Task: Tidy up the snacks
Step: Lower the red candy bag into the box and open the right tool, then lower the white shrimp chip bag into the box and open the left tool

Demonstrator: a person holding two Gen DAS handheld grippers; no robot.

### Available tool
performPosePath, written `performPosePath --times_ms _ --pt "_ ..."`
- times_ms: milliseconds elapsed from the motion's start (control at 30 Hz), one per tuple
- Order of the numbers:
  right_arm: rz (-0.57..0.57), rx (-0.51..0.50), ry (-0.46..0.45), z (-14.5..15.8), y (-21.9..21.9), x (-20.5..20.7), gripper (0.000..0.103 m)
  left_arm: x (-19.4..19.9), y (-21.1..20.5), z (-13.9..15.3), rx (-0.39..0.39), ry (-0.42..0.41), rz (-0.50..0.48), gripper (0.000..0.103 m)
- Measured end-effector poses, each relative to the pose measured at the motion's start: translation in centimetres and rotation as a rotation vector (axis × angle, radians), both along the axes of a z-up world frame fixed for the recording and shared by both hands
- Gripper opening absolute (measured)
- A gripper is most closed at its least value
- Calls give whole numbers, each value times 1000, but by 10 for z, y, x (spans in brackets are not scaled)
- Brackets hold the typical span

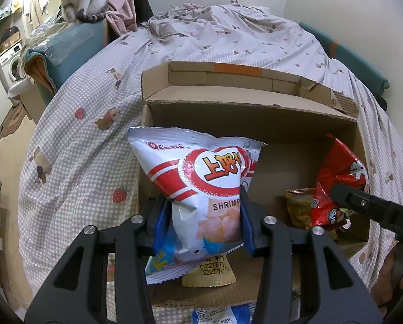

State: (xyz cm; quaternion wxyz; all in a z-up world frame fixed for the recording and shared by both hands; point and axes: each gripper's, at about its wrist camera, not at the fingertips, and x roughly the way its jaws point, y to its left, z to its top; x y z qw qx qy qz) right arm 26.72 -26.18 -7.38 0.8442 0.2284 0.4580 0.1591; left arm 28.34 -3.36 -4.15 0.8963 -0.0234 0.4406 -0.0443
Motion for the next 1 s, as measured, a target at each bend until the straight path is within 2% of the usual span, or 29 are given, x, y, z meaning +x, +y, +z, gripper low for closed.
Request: performPosePath --times_ms 100,167,233,267,333,400,433,833,1000 --pt "-3 7 -12 3 -2 -2 60 -1 0 2 -8 -4 1 41" --pt "-6 17 -12 3 -4 -2 67 -1 0 2 -10 -2 0 41" --pt "-16 26 -21 5 -5 -3 85 -2 -2 2 -4 1 -3 42" --pt "-25 23 -29 6 -7 -4 88 -2 -3 2 -4 2 -7 45" --pt "-27 8 -41 9 -7 -5 90 -4 -3 4 -7 -6 -7 72" --pt "-20 2 -38 10 -6 -4 90 -8 -3 7 -11 -27 1 87" --pt "-19 1 -41 10 -5 -4 90 -9 -3 9 -9 -37 6 91" --pt "-6 -30 -63 16 -1 -5 90 -10 -2 10 -16 -39 4 91" --pt "-19 -68 -89 24 -5 -18 90 -18 3 17 -30 -66 12 91"
